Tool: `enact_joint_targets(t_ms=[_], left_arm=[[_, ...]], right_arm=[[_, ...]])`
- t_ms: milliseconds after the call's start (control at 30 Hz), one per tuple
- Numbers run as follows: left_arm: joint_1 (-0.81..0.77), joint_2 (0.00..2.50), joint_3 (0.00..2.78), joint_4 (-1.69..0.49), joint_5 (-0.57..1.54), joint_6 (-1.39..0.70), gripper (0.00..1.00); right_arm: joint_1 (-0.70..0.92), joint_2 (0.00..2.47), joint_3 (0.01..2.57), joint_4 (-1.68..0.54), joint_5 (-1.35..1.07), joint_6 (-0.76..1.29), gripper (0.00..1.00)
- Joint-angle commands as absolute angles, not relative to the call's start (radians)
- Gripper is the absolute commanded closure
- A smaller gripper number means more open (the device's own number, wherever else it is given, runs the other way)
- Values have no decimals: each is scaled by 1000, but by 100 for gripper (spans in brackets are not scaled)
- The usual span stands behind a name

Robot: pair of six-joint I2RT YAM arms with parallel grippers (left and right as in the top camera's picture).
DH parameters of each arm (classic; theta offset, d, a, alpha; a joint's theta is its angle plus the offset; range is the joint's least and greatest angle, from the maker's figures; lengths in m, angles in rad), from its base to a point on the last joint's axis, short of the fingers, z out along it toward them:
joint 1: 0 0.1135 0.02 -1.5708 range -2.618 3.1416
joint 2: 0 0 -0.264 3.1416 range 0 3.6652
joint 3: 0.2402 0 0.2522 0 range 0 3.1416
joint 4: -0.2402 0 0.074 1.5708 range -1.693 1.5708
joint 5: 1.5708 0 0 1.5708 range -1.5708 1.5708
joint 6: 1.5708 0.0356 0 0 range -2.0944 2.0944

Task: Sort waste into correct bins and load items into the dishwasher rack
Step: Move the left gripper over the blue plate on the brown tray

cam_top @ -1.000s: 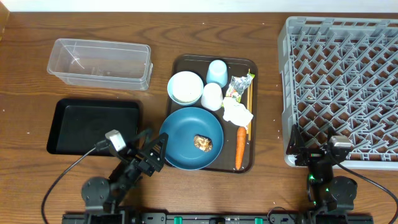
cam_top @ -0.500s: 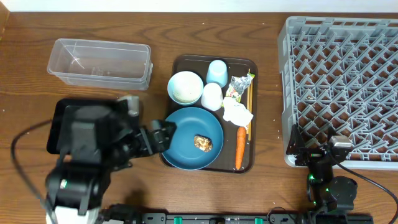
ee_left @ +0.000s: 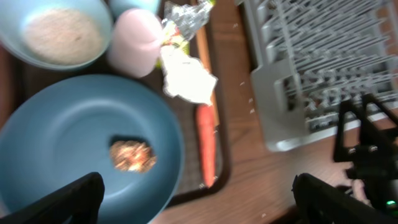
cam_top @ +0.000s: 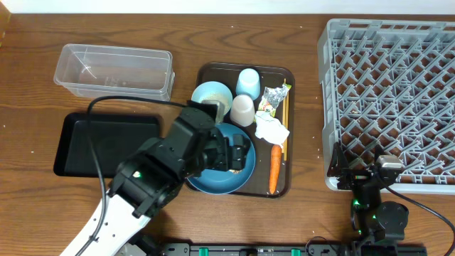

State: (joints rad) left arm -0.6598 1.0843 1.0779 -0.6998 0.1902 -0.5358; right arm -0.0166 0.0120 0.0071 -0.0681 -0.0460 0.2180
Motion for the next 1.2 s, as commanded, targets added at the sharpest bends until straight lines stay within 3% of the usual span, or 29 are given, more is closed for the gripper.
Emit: enact_joint_targets(t_ms=[0,233,567,1167], left_arm=[[-685,1127,1098,-674,168,-593,2],[-709,1322,1102,-706,97,-751,2],[-789,1518,1217,-791,-24,-738,2],[-822,1639,1215,-704,-89,-786,2]], right_arm=[[-33,6,6,-72,-49,208,1],[-33,6,6,-72,-49,208,1],[-33,6,6,-72,-49,208,1],[-33,6,6,-72,-49,208,1]])
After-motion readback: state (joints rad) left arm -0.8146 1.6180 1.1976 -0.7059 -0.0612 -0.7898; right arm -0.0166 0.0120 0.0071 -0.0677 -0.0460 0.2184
